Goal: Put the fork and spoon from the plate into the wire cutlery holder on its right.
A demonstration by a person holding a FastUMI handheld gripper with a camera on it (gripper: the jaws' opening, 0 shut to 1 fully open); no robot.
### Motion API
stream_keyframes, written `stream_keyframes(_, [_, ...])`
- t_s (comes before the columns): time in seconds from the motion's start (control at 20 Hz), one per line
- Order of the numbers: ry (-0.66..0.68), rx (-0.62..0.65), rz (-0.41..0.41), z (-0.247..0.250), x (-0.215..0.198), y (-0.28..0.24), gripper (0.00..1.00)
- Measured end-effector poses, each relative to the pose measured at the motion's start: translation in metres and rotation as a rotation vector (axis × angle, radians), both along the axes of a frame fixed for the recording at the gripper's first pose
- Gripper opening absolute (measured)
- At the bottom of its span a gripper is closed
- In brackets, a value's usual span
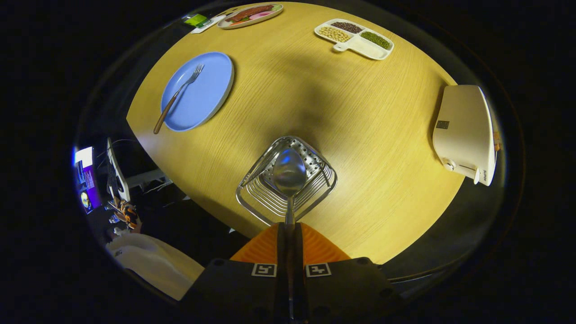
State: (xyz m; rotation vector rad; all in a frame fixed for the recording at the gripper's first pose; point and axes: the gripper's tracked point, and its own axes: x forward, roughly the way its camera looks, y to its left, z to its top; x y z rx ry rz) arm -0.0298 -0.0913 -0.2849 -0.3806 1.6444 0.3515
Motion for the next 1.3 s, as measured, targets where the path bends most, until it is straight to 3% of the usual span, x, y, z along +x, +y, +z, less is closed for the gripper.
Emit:
stream_keyframes(0.15, [0.002, 0.014, -0.018, -0.002, 0.005, 0.004, 0.14])
stream_keyframes(0.4, [-0.082, 0.081, -0.061, 0.011, 0.012, 0.015, 0.75])
stream_keyframes(0.45, [-0.1, 0.095, -0.07, 0.014, 0.011, 0.017, 0.83])
stream_keyframes(0.55, [-0.137, 0.137, -0.089, 0.022, 0.01, 0.024, 0.85])
stream_keyframes(0.6, [-0.166, 0.159, -0.105, 0.029, 0.011, 0.028, 1.0])
stream_keyframes(1.1, [-0.539, 0.299, -0.264, 0.078, 0.024, 0.084, 1.0])
stream_keyframes(1.3, [-0.615, 0.323, -0.247, 0.08, 0.024, 0.122, 1.0])
